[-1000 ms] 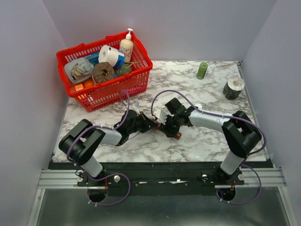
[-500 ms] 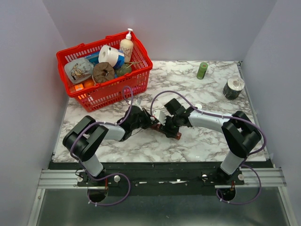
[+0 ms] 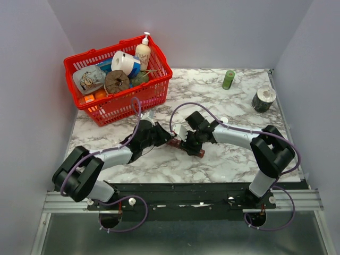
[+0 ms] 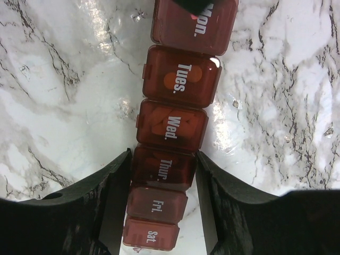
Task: Sort the pills into containers
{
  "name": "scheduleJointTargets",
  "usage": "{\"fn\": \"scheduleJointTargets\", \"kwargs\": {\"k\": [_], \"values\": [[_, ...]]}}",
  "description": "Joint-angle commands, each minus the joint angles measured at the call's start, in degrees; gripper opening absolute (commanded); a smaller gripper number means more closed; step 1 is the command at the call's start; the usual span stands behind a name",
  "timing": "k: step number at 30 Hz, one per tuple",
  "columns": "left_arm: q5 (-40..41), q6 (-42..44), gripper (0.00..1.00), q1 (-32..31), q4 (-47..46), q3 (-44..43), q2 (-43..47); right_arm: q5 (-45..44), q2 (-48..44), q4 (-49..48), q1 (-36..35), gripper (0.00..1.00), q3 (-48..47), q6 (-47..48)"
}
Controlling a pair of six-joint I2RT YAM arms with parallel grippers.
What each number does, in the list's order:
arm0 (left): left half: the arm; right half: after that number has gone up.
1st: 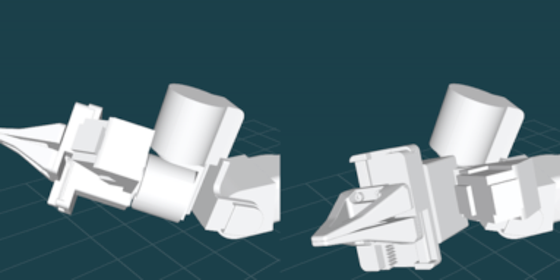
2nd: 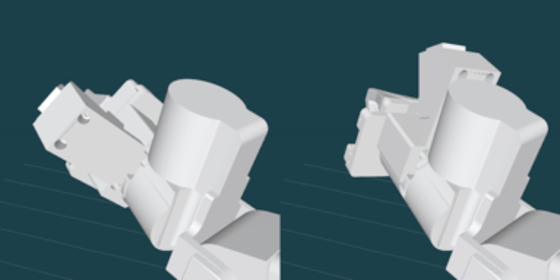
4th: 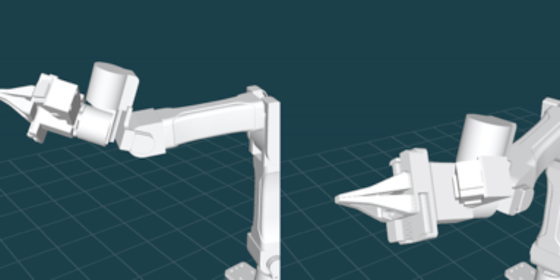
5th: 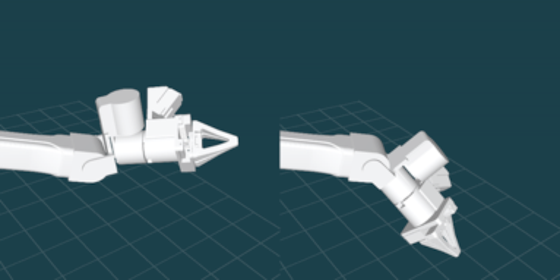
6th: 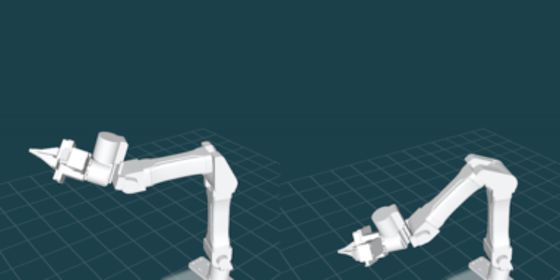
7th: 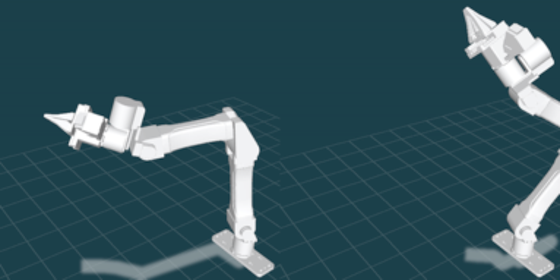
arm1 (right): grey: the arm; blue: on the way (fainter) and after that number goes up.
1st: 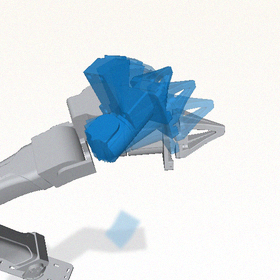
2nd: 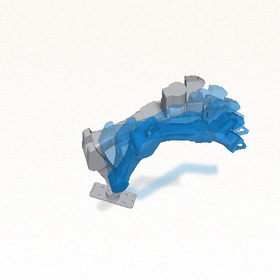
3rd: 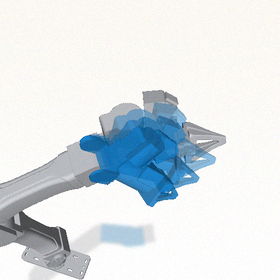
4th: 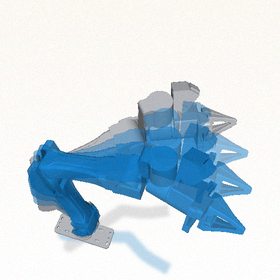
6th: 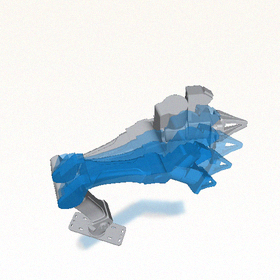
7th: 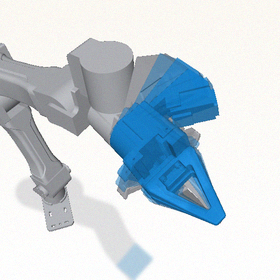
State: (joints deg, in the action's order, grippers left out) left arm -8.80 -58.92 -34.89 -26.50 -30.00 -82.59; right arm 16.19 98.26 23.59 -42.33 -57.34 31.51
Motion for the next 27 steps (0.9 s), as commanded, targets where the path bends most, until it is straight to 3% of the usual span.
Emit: {"fn": "scheduleJointTargets", "kwargs": {"k": [1,8,27], "values": [[2.6,2.9,0.28,0.2,7.3,4.3,6.5,0.8,1.2,1.3,-0.5,0.58,-0.9,0.2],[-1.8,4.8,0.27,0.2,9.7,4.4,5.5,0.7,1.6,1.5,-0.6,0.58,-1.2,0.1],[-6.8,2.0,0.23,0.2,1.4,-0.1,-4.8,0.5,1.8,1.6,-0.6,0.58,-1.4,0.2]]}}
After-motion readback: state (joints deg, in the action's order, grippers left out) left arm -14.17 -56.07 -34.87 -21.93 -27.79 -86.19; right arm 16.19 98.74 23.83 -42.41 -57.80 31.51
